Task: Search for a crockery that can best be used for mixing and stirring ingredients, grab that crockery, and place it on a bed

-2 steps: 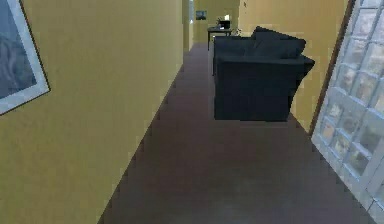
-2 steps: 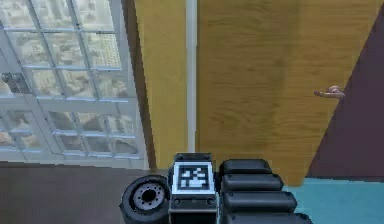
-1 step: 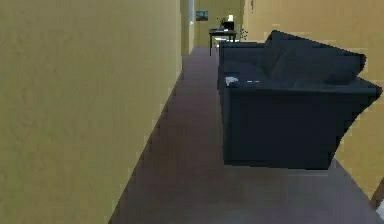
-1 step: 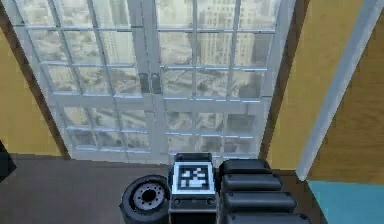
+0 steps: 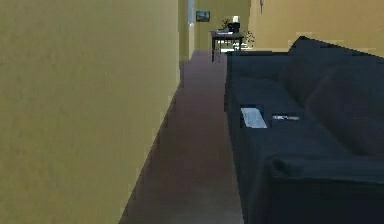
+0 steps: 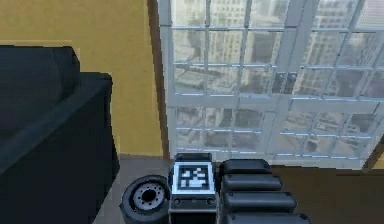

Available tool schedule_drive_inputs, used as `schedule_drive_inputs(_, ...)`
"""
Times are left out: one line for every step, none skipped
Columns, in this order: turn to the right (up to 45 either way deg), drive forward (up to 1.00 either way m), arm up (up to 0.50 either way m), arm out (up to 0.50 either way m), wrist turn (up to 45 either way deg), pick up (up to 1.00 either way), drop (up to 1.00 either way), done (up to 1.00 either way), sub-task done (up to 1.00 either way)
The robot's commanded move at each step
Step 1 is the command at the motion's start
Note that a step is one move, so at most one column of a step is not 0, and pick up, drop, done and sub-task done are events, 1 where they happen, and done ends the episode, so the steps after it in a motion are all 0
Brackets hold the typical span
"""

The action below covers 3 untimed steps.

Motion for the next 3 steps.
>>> schedule_drive_inputs(-6.0, 0.00, 0.00, 0.00, 0.0, 0.00, 0.00, 0.00, 0.00)
schedule_drive_inputs(0.0, 0.45, 0.00, 0.00, 0.0, 0.00, 0.00, 0.00, 0.00)
schedule_drive_inputs(6.0, 0.00, 0.00, 0.00, 0.0, 0.00, 0.00, 0.00, 0.00)
